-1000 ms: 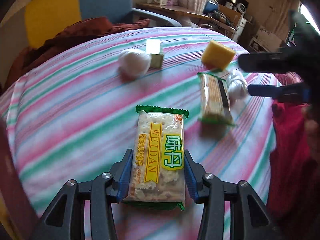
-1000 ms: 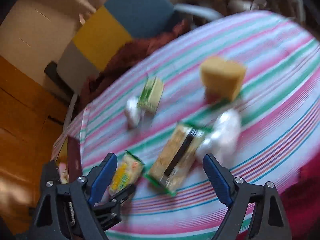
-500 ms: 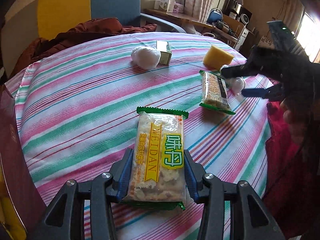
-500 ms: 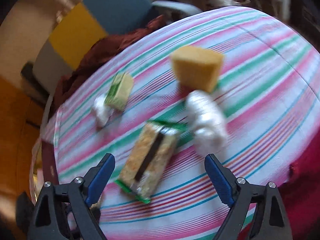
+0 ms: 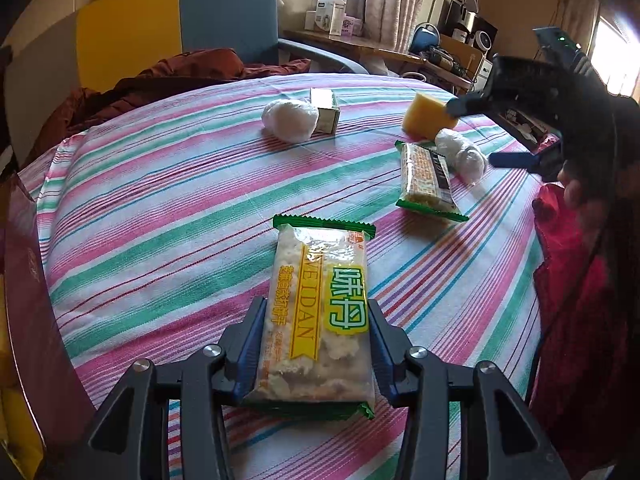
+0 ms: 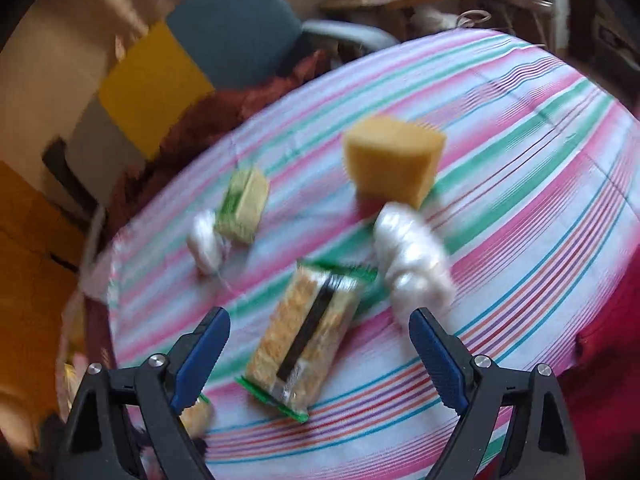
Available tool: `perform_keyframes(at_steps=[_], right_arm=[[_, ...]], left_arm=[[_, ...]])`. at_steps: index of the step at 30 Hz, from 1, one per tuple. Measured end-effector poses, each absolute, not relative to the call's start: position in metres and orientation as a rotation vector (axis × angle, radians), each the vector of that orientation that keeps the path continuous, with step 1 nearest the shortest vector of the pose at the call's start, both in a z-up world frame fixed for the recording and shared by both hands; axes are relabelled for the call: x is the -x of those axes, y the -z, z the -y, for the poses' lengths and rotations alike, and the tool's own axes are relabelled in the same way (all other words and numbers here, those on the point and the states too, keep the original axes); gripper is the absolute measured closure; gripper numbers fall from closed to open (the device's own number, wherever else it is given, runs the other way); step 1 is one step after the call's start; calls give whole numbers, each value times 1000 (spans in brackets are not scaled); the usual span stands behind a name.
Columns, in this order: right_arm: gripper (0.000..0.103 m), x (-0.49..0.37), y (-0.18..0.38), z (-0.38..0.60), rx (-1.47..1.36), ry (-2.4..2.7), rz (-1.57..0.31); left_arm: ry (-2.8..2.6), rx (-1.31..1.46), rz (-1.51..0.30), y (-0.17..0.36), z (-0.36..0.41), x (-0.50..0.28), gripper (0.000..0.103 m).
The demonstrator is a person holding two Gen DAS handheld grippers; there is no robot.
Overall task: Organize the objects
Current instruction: 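Grasp the WEIDAN snack bar with the left gripper while the right grasps a plastic-wrapped bundle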
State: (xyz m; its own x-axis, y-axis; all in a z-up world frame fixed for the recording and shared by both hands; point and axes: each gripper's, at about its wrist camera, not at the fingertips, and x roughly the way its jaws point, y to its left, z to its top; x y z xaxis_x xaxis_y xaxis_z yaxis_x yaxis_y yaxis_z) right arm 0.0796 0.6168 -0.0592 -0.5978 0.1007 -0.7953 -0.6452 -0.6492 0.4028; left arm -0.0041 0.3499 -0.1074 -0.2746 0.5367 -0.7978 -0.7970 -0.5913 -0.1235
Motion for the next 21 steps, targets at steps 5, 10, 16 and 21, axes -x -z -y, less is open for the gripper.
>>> perform_keyframes(at_steps=[5,10,16,21], right_arm=[[11,-106,47,-651,891,-2117,-984],[20,-103,64,-661,962,-2067,-986],[53,-84,84,-653,1095,-2058,-880],[67,-89,88,-655,1136,-2058,-817]], left_arm=[[-1966,1054,-368,109,-349,4,55],[-1971,1040,-365,109,-348,3,55],[-1971,1031,-361,109,-346,2,55],[-1968,1024,-371,109,-346,1,55]])
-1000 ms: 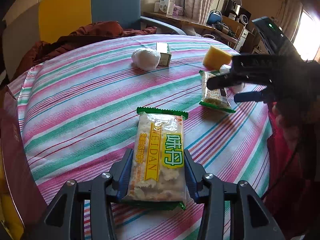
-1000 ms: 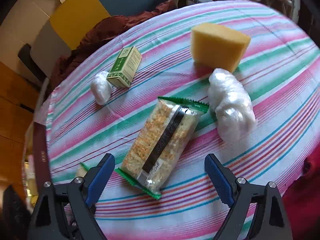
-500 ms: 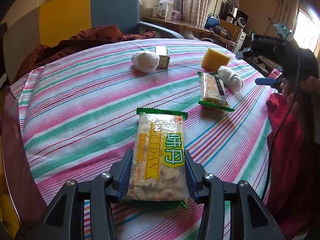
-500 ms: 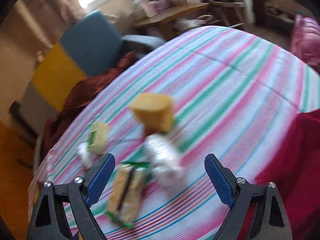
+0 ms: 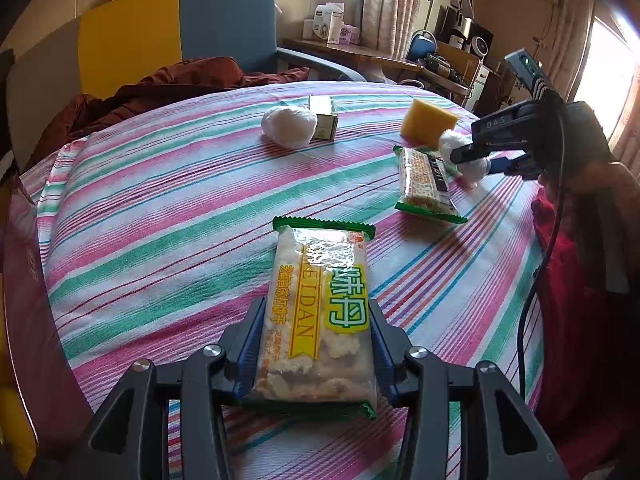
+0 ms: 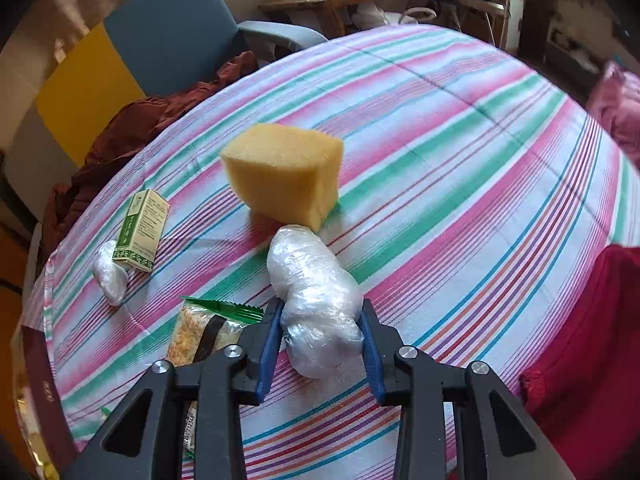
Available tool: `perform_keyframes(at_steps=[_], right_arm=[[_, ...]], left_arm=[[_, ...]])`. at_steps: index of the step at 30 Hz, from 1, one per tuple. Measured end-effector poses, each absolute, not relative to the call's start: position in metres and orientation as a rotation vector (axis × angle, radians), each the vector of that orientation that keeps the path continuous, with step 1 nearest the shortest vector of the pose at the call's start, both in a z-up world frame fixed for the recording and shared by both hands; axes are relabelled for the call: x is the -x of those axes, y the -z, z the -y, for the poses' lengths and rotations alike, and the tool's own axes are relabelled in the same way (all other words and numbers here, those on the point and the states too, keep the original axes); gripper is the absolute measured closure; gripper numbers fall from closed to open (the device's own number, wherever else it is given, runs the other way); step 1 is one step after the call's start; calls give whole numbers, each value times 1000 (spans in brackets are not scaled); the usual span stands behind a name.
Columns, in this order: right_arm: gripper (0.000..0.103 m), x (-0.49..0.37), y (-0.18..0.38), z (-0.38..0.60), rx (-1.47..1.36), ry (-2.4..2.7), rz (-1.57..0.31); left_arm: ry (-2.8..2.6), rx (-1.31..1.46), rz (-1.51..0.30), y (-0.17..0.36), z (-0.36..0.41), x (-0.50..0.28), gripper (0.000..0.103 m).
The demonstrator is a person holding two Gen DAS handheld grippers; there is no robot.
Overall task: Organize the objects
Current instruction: 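Grasp the WEIDAN snack bar with the left gripper while the right grasps a plastic-wrapped bundle, then carry the snack bar and wrapped bundle to the gold tray and release them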
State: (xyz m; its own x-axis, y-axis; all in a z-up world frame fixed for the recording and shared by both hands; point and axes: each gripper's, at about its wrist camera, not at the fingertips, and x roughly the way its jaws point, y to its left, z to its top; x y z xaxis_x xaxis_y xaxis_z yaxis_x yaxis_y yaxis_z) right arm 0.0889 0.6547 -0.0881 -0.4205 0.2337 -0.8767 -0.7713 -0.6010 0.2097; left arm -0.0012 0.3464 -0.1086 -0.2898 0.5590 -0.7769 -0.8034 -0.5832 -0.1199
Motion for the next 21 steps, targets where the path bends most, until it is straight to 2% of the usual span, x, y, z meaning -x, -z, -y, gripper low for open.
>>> perform_keyframes(at_steps=[10,21], right_arm=[[67,-101,46,-638,1006,-2227,-739],[67,-47,21,-552,1073,-2502,-551]], left_arm=[[-1982,1084,-311,83,-324,1,55],[-2220,1068,11,11,-209,43,55]])
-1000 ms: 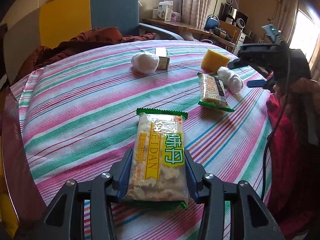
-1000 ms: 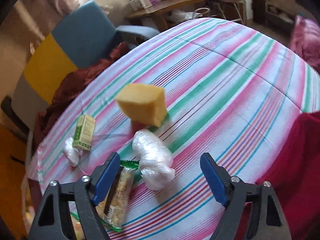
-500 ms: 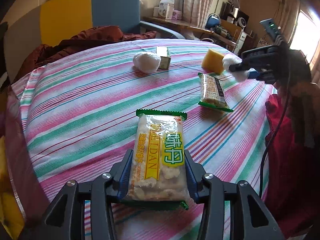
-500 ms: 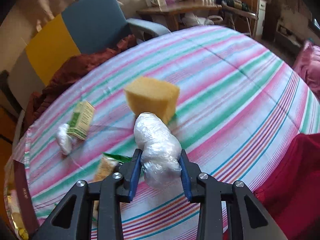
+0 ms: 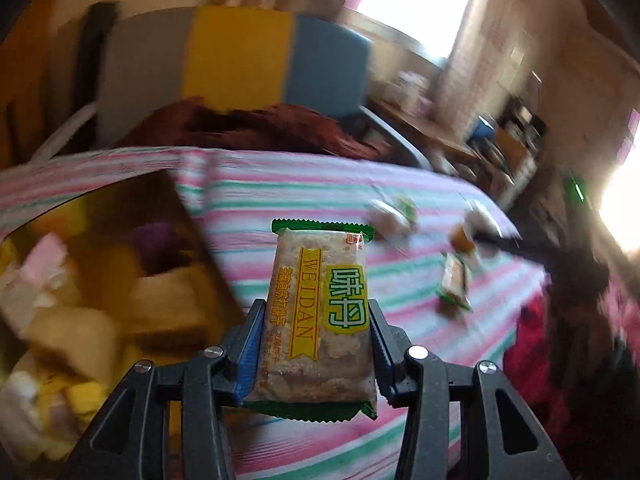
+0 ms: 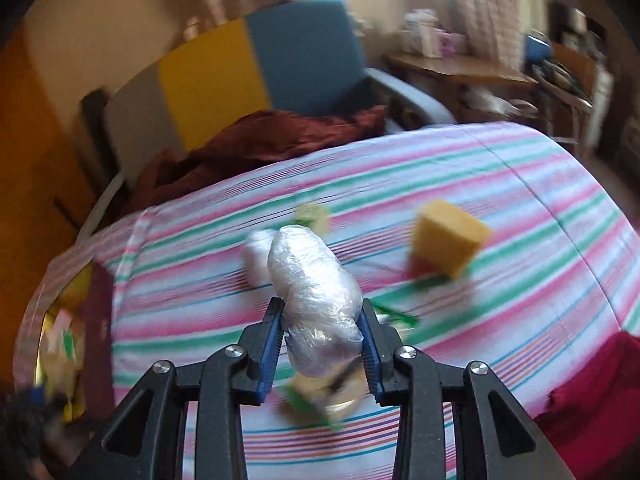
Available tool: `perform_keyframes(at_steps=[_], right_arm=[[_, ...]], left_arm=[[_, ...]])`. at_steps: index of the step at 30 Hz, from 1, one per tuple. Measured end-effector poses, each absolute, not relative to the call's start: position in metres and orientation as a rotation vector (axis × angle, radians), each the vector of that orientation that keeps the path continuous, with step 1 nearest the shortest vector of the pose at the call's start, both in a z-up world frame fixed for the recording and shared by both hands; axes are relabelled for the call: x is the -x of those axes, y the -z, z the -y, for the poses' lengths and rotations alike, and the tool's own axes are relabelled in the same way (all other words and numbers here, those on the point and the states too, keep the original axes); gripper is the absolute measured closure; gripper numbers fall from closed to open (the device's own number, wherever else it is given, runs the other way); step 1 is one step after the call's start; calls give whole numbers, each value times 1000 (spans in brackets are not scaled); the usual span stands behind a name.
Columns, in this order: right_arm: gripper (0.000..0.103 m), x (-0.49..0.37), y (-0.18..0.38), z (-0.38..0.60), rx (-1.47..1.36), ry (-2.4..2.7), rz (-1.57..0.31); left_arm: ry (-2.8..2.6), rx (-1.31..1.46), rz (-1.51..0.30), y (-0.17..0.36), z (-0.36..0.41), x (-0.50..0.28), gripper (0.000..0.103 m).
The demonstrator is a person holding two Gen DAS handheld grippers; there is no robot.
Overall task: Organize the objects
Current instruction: 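Carry the snack bar and wrapped bundle to the gold tray and release them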
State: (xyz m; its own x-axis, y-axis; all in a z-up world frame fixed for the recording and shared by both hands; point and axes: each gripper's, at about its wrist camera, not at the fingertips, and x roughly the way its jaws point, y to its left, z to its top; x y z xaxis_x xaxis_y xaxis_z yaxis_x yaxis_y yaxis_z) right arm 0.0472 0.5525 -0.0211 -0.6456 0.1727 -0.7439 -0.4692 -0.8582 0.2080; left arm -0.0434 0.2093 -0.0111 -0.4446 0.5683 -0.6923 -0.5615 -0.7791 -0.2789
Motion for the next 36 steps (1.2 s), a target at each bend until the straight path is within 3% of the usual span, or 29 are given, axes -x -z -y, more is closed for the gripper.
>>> perform_keyframes(at_steps=[9,17,36], right_arm=[[67,14,9,-411,1224,-2819,-532],[67,66,16,-301,1409,-2977,-439],[67,103,26,-263,1524,-2960,-409]], left_arm=[[-2436,1102,209,-5,-110,73,55],[-2592,1097,182,-10,-79,75,55],[-2665,1082,64,-11,-71,85,55]])
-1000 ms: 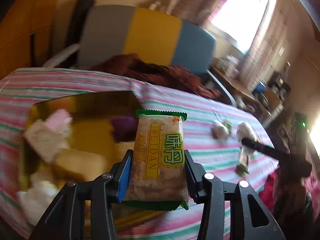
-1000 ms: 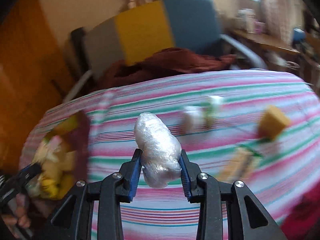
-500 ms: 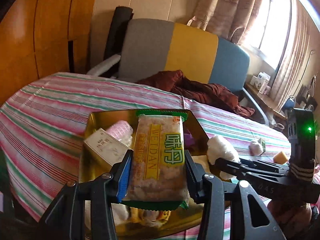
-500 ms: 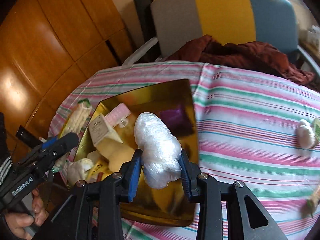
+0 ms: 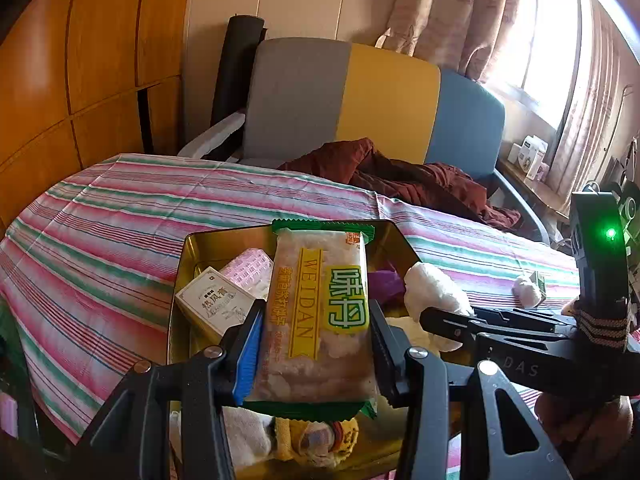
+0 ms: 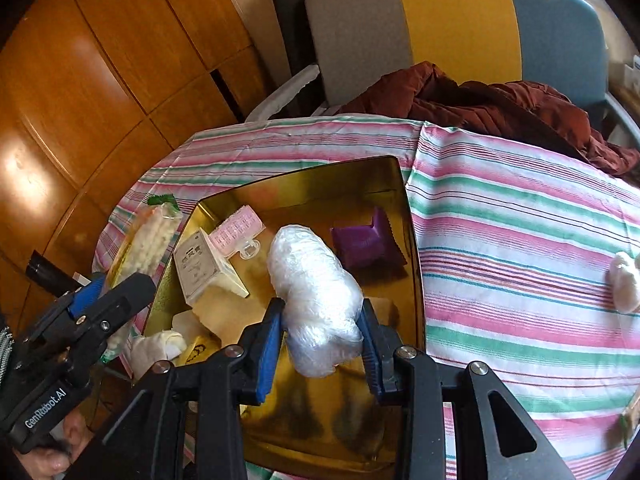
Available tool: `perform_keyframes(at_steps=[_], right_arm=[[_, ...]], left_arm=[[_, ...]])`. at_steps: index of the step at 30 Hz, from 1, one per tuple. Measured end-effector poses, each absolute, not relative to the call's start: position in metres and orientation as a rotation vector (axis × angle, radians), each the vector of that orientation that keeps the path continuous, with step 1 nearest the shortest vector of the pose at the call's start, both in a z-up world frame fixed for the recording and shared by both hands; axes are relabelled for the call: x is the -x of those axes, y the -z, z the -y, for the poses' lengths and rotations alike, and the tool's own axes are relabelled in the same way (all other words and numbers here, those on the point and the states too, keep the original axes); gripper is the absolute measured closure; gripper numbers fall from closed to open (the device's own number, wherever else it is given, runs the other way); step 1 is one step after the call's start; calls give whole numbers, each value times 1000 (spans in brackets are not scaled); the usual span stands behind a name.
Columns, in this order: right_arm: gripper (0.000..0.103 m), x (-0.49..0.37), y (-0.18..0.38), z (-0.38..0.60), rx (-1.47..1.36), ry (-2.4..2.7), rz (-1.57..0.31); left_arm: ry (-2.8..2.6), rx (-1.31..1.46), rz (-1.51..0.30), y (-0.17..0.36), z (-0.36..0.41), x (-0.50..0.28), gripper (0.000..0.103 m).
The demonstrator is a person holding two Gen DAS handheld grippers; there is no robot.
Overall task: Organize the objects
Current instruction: 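Carry the snack bar and wrapped bundle to the gold tray and release them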
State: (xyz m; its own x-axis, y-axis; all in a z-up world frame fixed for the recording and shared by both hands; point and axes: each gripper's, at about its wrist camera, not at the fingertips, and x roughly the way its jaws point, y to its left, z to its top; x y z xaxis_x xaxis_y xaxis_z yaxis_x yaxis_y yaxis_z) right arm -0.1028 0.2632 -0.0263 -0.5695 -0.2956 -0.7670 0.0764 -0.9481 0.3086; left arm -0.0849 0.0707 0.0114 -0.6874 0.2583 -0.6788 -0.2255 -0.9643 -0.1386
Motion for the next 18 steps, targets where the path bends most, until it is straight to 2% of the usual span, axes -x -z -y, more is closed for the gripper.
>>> perform_keyframes(at_steps=[12,15,18], right_arm=[[67,132,33,-260,-1358,2576,400],[67,143,33,-257,-1364,2586,410],[62,158,35,-254,-1363,2595,465]], left_arm=[[-2631,1130,42,-5,-69,135,55],[-2617,1147,62,-3,-68,152,50],[-2610,1172,81,0,-65,164,50]])
